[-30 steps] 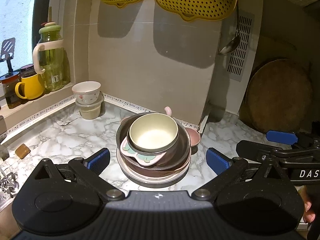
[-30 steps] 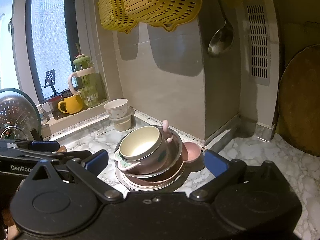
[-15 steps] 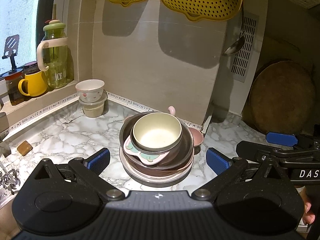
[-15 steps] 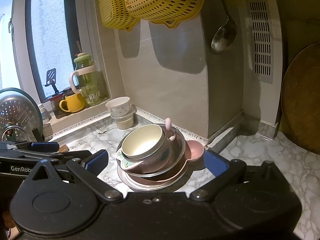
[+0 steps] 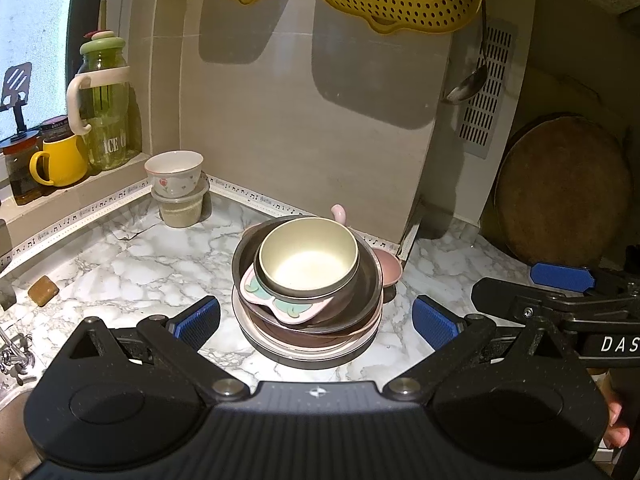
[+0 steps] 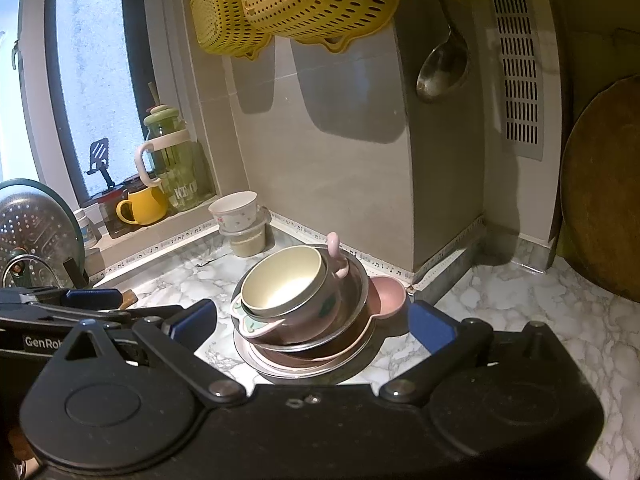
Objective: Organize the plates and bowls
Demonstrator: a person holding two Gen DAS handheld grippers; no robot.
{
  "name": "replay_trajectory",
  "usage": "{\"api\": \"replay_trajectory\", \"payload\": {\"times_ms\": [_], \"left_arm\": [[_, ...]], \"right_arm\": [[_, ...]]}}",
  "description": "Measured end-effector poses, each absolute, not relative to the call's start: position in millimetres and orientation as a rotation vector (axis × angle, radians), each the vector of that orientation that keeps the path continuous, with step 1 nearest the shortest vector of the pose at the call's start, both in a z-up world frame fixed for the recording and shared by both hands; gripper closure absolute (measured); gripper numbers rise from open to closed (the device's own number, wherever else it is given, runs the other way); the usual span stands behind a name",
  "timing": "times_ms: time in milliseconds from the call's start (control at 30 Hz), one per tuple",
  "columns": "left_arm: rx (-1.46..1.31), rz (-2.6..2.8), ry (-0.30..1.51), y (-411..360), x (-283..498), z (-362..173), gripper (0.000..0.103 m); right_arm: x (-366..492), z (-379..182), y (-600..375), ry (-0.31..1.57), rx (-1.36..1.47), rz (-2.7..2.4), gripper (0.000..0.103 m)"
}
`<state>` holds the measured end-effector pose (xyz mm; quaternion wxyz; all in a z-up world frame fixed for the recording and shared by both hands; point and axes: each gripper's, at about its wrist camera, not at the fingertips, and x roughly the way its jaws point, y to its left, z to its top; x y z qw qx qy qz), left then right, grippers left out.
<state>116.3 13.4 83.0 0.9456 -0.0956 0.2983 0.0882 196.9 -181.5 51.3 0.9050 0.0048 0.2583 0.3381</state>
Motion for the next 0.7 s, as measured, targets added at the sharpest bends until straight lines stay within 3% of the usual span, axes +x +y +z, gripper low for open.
{"api": "replay_trajectory", "payload": {"times_ms": [700], "left_arm": [[-0.23, 0.164, 0.667, 19.2, 124.5, 77.0, 0.0]], "right_arm": [[201.4, 43.6, -181.5, 0.561, 0.024, 0.699, 0.0]]}}
